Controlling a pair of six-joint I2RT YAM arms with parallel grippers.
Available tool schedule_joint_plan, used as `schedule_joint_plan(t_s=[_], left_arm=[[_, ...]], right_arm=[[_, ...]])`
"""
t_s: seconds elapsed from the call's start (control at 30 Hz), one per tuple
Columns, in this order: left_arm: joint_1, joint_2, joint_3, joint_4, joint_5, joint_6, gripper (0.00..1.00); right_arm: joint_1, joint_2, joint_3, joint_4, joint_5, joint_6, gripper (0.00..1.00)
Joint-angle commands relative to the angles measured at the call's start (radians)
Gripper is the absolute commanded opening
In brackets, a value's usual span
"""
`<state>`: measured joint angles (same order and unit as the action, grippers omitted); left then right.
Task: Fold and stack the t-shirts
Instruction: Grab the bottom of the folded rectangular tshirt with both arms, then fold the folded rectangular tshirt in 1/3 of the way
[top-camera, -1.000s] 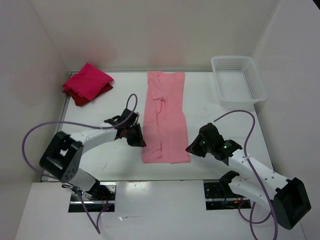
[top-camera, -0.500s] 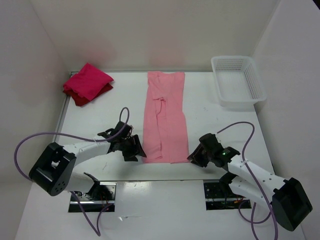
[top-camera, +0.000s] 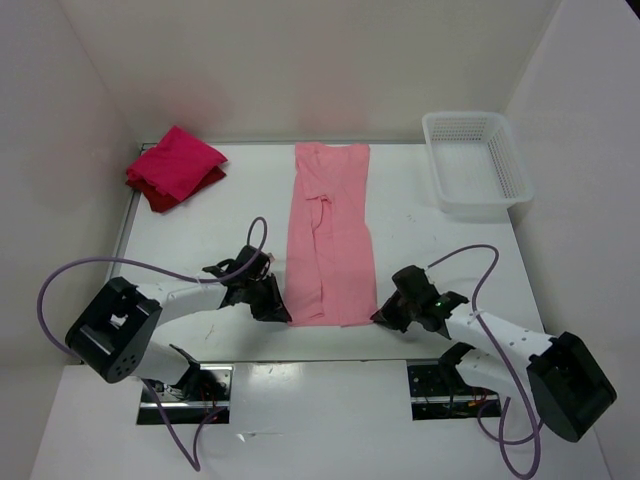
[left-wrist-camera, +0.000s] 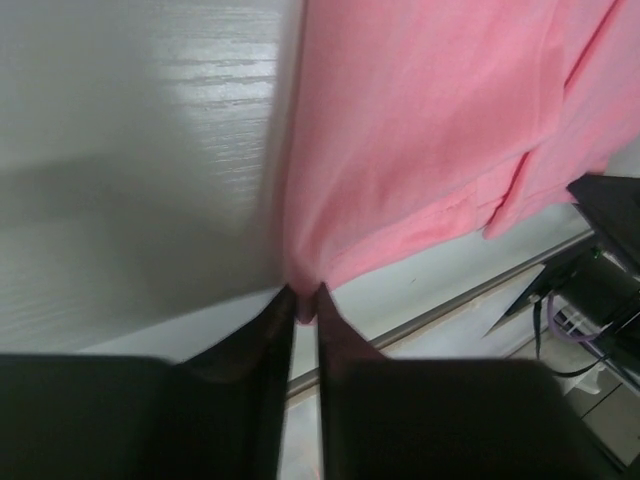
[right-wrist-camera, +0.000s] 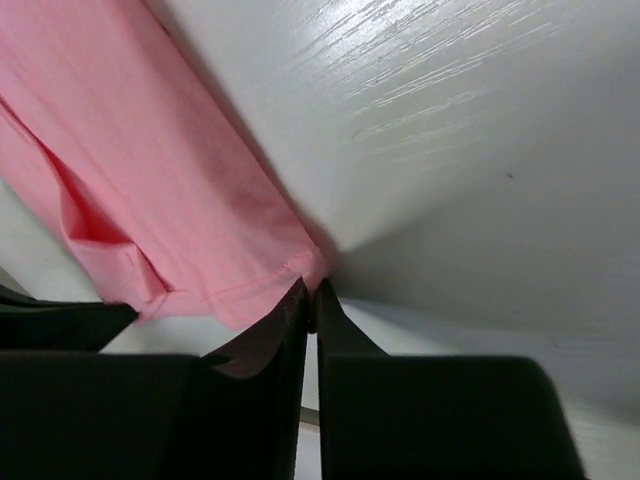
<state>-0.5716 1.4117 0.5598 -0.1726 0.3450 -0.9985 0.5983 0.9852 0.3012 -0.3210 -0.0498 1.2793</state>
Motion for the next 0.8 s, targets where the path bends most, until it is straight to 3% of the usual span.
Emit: schedule_joint_plan(t_s=[0.0,0.13,0.33,0.43,0.53,0.57,0.6,0.7,0.77], left_arm=[[-0.004,-0.003,-0.008,0.001,0.000,0.009,0.14],[-0.004,-0.049,-0.017,-0.047,0.009,0.034,0.00],[-0.004,-0.214,0.015,-0.281,0.064,0.078,0.00],[-0.014,-0.238,0.070,-0.373,0.111,0.090,0.00],[-0.005,-0.247,0.146,-0.432,0.080,0.101,0.00],[-0.005,-0.231,0.210,-0.450,0.065,0.113,0.00],[0.007,-0.217,0.245,-0.450,0.022,0.139,0.00],[0.053,-0.139,0.345,-0.446,-0.017,0.176,0.00],[0.122,-0.076,0.409,-0.389,-0.017,0.192,0.00]], right_arm=[[0.026,0.044,0.030,0.045,0.022,-0.021,0.06],[0.125,-0.042,0.030,-0.025,0.042,0.066,0.00],[0.331,-0.246,0.024,-0.150,0.025,0.260,0.00],[0.350,-0.275,0.131,-0.271,0.066,0.220,0.00],[0.273,-0.254,0.275,-0.395,0.142,0.119,0.00],[0.224,-0.237,0.298,-0.395,0.127,0.006,0.00],[0.102,-0.212,0.332,-0.362,0.096,-0.058,0.00],[-0.082,-0.090,0.413,-0.307,0.024,-0.256,0.00],[-0.138,0.004,0.459,-0.271,0.015,-0.319,0.00]])
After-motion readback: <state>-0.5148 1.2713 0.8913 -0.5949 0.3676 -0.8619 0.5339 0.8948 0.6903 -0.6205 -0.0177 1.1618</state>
